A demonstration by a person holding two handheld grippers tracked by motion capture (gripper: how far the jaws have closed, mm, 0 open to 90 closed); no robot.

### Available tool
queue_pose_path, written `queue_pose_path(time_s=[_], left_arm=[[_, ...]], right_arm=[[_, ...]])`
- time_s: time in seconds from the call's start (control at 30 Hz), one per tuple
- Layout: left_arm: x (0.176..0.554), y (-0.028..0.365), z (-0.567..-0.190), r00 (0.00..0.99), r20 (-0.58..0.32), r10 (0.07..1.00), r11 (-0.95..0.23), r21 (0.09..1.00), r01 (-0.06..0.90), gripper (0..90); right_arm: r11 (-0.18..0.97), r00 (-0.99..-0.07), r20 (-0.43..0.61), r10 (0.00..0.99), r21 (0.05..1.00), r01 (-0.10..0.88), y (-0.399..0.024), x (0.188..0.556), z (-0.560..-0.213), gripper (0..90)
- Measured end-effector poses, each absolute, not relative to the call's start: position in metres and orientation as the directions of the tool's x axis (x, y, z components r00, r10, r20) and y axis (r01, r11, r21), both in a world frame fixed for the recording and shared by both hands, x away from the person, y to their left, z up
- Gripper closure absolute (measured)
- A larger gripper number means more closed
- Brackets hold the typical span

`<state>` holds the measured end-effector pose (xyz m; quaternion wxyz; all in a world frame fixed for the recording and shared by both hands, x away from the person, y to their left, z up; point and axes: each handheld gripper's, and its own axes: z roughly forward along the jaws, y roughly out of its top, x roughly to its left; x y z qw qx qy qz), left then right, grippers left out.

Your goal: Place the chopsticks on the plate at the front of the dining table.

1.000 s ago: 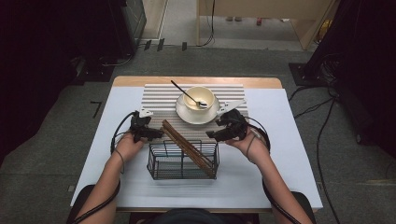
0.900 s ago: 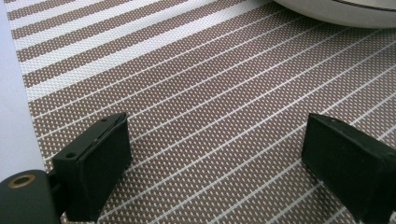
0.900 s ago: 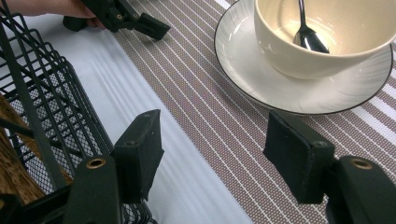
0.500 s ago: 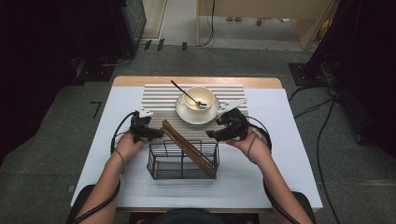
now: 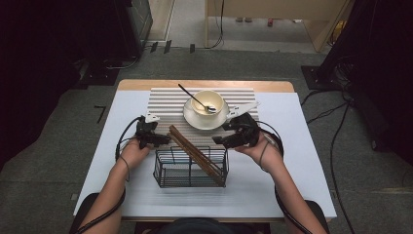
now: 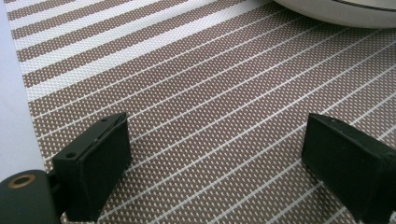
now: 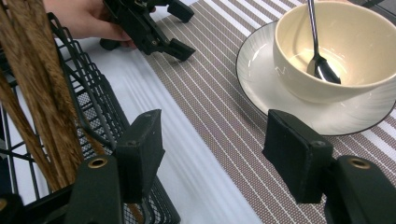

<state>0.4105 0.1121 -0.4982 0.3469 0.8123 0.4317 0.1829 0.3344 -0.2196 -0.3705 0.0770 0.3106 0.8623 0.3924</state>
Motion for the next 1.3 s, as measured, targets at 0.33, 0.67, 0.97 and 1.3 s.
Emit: queue_pose_path(time_s=[0.33,0.67,0.97,1.3], left_arm=[[0.411,0.112,-0.498,0.56,-0.002,0.828,-0.387,0.721,0.574,8.5],[0.411,0.112,-0.498,0.56,-0.002,0.828,-0.387,0.722,0.574,8.4],[0.411,0.112,-0.498,0.56,-0.002,0.828,-0.387,0.721,0.574,8.5],[0.411,0.112,-0.498,0.56,-0.002,0.828,-0.386,0.722,0.574,8.5]], right_arm=[[0.513,-0.811,0.095,0.577,0.73,0.451,-0.214,0.328,-0.363,38.2],[0.522,-0.828,0.09,0.553,0.737,0.428,-0.209,0.32,-0.356,39.0],[0.528,-0.838,0.093,0.538,0.738,0.421,-0.205,0.315,-0.351,40.1],[0.528,-0.852,0.11,0.512,0.741,0.414,-0.2,0.31,-0.347,41.2]])
